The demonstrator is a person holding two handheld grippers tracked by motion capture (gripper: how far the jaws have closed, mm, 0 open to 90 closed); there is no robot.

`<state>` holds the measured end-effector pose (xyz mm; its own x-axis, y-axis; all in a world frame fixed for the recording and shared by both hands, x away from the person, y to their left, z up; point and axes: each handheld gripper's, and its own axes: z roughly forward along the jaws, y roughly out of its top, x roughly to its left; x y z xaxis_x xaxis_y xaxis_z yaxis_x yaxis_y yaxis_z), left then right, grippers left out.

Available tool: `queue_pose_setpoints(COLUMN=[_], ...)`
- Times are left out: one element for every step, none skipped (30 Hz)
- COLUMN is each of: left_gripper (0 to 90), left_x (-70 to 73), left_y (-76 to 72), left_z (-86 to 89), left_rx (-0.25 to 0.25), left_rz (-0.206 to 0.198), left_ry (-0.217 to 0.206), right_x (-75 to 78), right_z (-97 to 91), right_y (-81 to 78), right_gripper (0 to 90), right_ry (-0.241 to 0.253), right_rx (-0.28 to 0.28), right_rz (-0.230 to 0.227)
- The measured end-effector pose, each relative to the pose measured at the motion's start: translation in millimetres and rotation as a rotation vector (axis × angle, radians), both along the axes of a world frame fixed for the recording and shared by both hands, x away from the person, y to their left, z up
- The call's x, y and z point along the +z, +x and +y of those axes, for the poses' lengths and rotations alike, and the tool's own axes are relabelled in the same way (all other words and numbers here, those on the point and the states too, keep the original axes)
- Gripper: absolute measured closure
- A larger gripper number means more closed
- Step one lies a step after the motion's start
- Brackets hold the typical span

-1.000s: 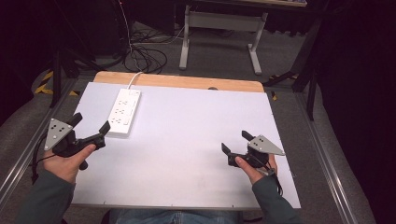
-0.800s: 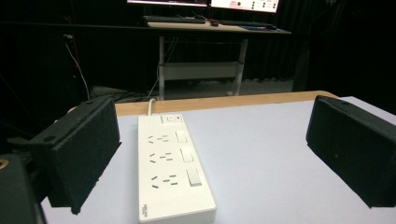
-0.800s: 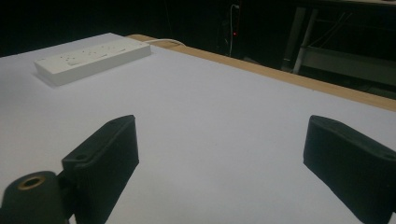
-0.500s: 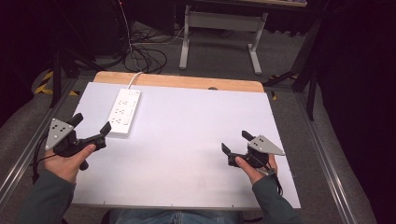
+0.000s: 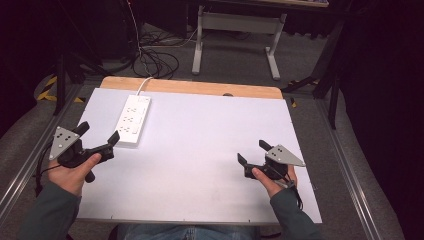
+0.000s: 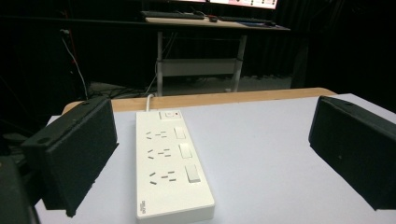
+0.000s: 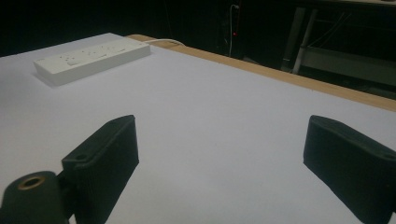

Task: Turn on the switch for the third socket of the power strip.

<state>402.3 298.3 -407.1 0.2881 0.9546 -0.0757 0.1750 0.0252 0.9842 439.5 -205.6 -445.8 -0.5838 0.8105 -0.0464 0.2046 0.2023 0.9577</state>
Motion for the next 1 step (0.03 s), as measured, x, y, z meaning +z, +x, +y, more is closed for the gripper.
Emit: queue_pose_setpoints(left_gripper=[1.7], left_x=[0.0], left_y=[-0.1], left_z=[0.0], left_rx=[0.0], left_rz=[-0.001], left_ry=[0.0], right_x=[0.1], right_z=[-0.1], right_y=[-0.1], right_gripper=[10.7], right_ry=[0.0], right_rx=[0.0], right_rz=[0.0])
